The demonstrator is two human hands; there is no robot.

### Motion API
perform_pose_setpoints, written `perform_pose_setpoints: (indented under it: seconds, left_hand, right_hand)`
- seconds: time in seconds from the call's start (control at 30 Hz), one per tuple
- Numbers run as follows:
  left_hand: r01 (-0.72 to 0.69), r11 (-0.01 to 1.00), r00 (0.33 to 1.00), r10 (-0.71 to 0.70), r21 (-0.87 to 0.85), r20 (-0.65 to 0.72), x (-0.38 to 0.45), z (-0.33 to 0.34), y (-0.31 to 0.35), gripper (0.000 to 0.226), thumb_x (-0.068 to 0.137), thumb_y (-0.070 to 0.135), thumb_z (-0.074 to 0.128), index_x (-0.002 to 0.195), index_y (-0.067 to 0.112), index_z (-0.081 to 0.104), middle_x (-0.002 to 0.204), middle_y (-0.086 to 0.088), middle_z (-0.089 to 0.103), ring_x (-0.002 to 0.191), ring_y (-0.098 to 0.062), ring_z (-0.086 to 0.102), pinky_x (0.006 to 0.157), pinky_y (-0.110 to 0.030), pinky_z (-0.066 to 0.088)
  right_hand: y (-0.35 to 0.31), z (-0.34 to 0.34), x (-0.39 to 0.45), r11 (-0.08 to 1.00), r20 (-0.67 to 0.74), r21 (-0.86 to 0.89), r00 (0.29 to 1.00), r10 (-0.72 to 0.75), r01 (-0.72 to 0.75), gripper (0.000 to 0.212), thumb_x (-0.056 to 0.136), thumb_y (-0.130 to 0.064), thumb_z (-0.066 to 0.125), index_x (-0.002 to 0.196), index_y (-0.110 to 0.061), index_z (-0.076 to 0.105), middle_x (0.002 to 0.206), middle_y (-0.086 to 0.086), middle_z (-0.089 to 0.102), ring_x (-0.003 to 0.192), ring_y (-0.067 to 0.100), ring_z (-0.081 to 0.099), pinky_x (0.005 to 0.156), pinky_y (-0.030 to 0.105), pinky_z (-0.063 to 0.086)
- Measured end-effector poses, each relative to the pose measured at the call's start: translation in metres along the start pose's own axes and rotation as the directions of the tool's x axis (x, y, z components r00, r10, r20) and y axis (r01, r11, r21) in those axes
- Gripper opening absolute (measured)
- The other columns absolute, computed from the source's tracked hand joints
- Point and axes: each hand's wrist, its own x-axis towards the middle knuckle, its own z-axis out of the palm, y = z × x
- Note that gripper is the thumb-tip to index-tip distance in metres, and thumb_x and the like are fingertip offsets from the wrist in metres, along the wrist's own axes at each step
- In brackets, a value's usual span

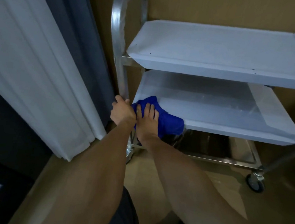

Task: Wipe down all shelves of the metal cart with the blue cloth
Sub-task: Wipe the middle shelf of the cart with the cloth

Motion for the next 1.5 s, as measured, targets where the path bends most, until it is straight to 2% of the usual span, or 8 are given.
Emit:
perform_pose_setpoints:
  seconds: [0.43, 0.57, 0.73, 0.83, 0.97, 1.17, 1.37, 1.5]
  left_hand:
    - [-0.023, 0.999, 0.995, 0.020, -0.035, -0.102, -0.011, 0.011, -0.001, 0.030, 0.104, 0.033, 0.035, 0.123, 0.011, 0.041, 0.125, -0.018, 0.053, 0.107, -0.042, 0.057, 0.087, -0.050, 0.043]
    - [0.149, 0.981, 0.969, -0.169, -0.121, -0.178, -0.036, 0.029, 0.017, 0.042, 0.103, 0.036, 0.040, 0.133, 0.007, 0.038, 0.129, -0.020, 0.048, 0.112, -0.037, 0.055, 0.086, -0.048, 0.048]
    - [0.028, 0.999, 0.920, -0.015, -0.029, 0.391, -0.124, 0.095, 0.063, 0.050, 0.104, 0.048, 0.022, 0.099, 0.011, 0.056, 0.102, -0.013, 0.065, 0.088, -0.028, 0.063, 0.087, -0.041, 0.053]
    - [0.051, 0.996, 0.885, -0.010, -0.075, 0.466, -0.140, 0.111, 0.097, 0.043, 0.106, 0.037, 0.028, 0.119, 0.007, 0.055, 0.111, -0.016, 0.062, 0.094, -0.030, 0.062, 0.081, -0.035, 0.051]
    - [-0.041, 0.986, 0.871, -0.044, 0.163, 0.490, -0.125, 0.107, 0.107, 0.056, 0.094, 0.024, 0.065, 0.136, -0.003, 0.040, 0.135, -0.019, 0.052, 0.125, -0.031, 0.053, 0.099, -0.033, 0.045]
    - [-0.106, 0.970, 0.892, -0.005, 0.219, 0.452, -0.133, 0.127, 0.112, 0.048, 0.100, 0.035, 0.054, 0.133, 0.001, 0.048, 0.123, -0.011, 0.054, 0.100, -0.021, 0.061, 0.078, -0.029, 0.048]
    - [0.355, 0.912, 0.890, -0.262, -0.205, 0.374, -0.131, 0.140, 0.112, 0.046, 0.091, 0.026, 0.069, 0.122, 0.002, 0.046, 0.118, -0.016, 0.057, 0.111, -0.033, 0.059, 0.088, -0.035, 0.051]
    - [0.600, 0.598, 0.800, -0.424, -0.532, 0.425, -0.143, 0.140, 0.107, 0.025, 0.101, 0.036, 0.045, 0.113, 0.014, 0.047, 0.086, -0.009, 0.065, 0.078, -0.021, 0.068, 0.088, -0.034, 0.057]
  right_hand:
    - [0.128, 0.006, -0.047, 0.984, -0.048, 0.053, 0.983, 0.176, -0.173, 0.096, 0.093, -0.026, 0.063, 0.158, -0.024, -0.007, 0.165, 0.018, -0.002, 0.152, 0.038, -0.002, 0.123, 0.052, 0.002]
    - [0.169, 0.001, -0.064, 0.967, -0.011, 0.066, 0.969, 0.247, -0.246, 0.098, 0.091, -0.024, 0.066, 0.158, -0.026, -0.006, 0.165, 0.018, -0.003, 0.152, 0.038, -0.004, 0.123, 0.053, 0.001]
    - [0.175, -0.011, -0.059, 0.965, 0.067, 0.133, 0.974, 0.218, -0.225, 0.102, 0.088, -0.020, 0.069, 0.159, -0.027, -0.004, 0.165, 0.017, -0.005, 0.151, 0.038, -0.007, 0.123, 0.052, 0.001]
    - [0.218, -0.008, -0.069, 0.968, 0.043, 0.128, 0.976, 0.213, -0.217, 0.104, 0.086, -0.021, 0.071, 0.158, -0.029, -0.003, 0.165, 0.015, -0.004, 0.152, 0.035, -0.005, 0.123, 0.051, 0.002]
    - [0.315, 0.001, -0.105, 0.945, -0.013, 0.092, 0.949, 0.316, -0.314, 0.108, 0.084, -0.019, 0.072, 0.158, -0.030, -0.005, 0.165, 0.015, -0.005, 0.152, 0.036, -0.005, 0.123, 0.054, 0.001]
    - [0.455, -0.010, -0.139, 0.777, 0.068, 0.086, 0.782, 0.620, -0.623, 0.093, 0.093, -0.023, 0.064, 0.159, -0.032, -0.001, 0.165, 0.016, -0.007, 0.151, 0.038, -0.007, 0.123, 0.053, 0.003]
    - [0.458, -0.007, -0.126, 0.727, 0.066, 0.119, 0.736, 0.674, -0.676, 0.071, 0.102, -0.039, 0.047, 0.159, -0.024, 0.008, 0.165, 0.017, -0.001, 0.152, 0.037, 0.000, 0.122, 0.049, 0.004]
    - [0.449, -0.022, -0.118, 0.780, 0.105, 0.086, 0.784, 0.611, -0.620, 0.063, 0.103, -0.042, 0.034, 0.158, -0.018, 0.016, 0.162, 0.021, 0.015, 0.148, 0.040, 0.018, 0.119, 0.050, 0.017]
